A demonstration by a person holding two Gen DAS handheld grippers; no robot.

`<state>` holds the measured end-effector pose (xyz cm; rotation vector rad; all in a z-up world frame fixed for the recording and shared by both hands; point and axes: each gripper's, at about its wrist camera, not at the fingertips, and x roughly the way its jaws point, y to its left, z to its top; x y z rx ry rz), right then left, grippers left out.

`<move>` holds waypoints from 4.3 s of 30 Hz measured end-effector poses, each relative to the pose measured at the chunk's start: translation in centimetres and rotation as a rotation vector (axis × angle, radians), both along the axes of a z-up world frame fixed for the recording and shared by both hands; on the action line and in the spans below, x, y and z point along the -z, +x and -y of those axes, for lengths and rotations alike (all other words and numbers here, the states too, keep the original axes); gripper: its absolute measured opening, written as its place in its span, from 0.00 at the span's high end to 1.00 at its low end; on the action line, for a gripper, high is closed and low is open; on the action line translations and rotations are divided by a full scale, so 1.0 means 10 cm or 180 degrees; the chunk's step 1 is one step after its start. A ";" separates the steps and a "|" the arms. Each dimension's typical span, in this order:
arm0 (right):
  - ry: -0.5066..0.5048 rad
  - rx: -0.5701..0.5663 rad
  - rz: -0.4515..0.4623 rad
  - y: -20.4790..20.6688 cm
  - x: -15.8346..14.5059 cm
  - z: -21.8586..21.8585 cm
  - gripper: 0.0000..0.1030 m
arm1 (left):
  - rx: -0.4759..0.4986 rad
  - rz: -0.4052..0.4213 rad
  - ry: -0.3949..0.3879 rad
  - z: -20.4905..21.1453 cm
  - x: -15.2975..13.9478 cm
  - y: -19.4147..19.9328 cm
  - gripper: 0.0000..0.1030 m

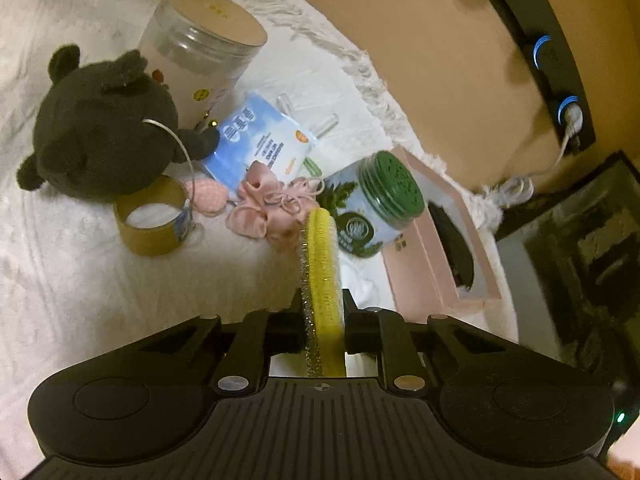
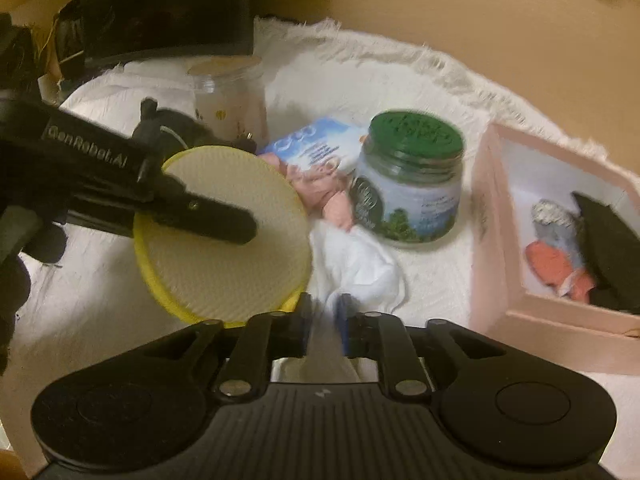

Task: Organize soft objects
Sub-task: 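Grasp the yellow round sponge edge with the left gripper while the right holds the sock, then carry sponge and sock to the pink box and release both inside, then grasp the black plush toy with the left gripper and lift it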

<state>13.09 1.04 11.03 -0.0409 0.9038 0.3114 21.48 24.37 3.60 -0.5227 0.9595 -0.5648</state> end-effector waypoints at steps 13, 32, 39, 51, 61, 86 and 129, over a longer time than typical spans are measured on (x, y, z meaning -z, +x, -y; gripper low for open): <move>0.0040 0.0242 -0.0166 0.24 0.22 0.05 0.47 | -0.0024 0.0306 0.0693 -0.21 -0.21 -0.46 0.83; 0.0057 0.0127 -0.0097 -0.29 -0.44 0.42 0.87 | 0.0994 0.0045 0.0253 0.44 -0.09 -0.53 0.83; -0.0183 0.0715 -0.0095 -0.87 -0.67 1.14 0.86 | 0.1861 -0.0118 0.0138 1.29 -0.04 -0.62 0.82; -0.0402 0.1723 0.0218 -1.31 -0.97 1.91 0.86 | 0.1962 0.0792 0.0078 2.21 -1.07 -0.19 0.82; -0.0410 0.1790 0.0344 -1.31 -1.03 1.89 0.86 | 0.1796 0.0879 0.0049 2.81 -1.27 0.62 0.74; 0.0392 0.1218 0.0425 0.52 -1.21 1.78 0.86 | 0.0032 0.1312 0.1322 1.12 -1.36 0.21 0.71; 0.0132 0.0000 0.0654 0.30 -0.85 0.58 0.44 | -0.0203 0.0739 0.1775 -0.23 -0.60 0.37 0.68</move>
